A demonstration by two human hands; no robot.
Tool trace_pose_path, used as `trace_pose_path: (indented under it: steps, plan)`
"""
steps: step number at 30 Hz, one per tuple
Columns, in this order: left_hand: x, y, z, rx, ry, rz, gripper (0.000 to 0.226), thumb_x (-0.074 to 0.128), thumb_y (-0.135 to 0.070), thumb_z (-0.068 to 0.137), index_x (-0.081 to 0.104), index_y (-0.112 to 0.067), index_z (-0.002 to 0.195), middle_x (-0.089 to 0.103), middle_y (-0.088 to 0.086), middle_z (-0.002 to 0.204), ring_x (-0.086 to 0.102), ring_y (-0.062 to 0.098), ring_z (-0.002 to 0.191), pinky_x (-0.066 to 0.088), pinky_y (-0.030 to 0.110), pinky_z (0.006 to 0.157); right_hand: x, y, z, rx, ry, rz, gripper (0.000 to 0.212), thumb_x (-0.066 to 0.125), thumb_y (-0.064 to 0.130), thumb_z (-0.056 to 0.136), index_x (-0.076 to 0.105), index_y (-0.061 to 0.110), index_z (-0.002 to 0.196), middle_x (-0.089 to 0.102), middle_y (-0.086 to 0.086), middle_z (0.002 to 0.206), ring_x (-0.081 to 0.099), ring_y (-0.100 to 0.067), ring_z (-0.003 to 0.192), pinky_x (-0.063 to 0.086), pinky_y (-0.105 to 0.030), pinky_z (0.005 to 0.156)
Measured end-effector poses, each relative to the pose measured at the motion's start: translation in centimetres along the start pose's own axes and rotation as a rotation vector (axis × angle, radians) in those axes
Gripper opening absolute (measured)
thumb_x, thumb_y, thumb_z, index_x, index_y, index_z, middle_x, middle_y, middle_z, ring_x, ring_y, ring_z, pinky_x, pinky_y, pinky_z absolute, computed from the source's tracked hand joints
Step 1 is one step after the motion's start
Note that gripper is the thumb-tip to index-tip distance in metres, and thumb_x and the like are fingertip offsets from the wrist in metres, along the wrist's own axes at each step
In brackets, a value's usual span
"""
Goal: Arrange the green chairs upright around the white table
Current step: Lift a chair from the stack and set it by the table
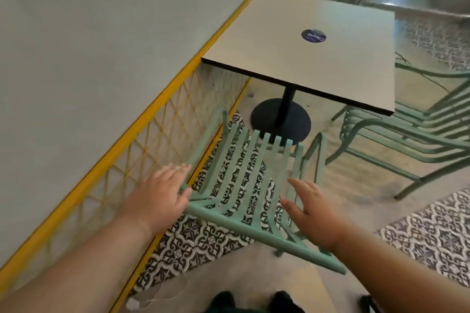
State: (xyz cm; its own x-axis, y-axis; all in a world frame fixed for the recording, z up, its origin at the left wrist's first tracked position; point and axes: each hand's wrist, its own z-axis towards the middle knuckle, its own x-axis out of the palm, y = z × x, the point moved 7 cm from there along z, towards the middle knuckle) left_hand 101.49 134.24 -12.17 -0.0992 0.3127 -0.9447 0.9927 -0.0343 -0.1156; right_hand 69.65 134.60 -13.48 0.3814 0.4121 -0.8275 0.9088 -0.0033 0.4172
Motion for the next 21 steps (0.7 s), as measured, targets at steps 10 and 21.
trace_pose_path:
  steps: [10, 21]
  plan:
    - [3.0, -1.5, 1.5, 0.074, -0.016, 0.046, 0.054, 0.026, -0.051, 0.104, 0.030, -0.032, 0.155, 0.033, -0.011, 0.160, 0.019, 0.012, 0.151, 0.018, 0.039, 0.123, 4.5, -1.3, -2.7, 0.042, -0.003, 0.021, 0.066, 0.037, 0.064, 0.099, 0.040, 0.026, 0.153, 0.045, 0.006, 0.152, 0.046, -0.012, 0.135, 0.036, -0.032, 0.116]
    - [7.2, 1.3, 4.6, 0.146, -0.015, 0.130, 0.053, 0.022, -0.056, 0.102, 0.052, -0.028, 0.067, 0.055, -0.009, 0.064, 0.052, 0.006, 0.066, 0.042, 0.035, 0.072, 9.3, -2.5, -2.4, 0.118, -0.045, -0.163, 0.054, 0.024, 0.066, 0.099, 0.056, 0.029, 0.077, 0.055, 0.008, 0.072, 0.052, -0.007, 0.067, 0.051, -0.030, 0.065]
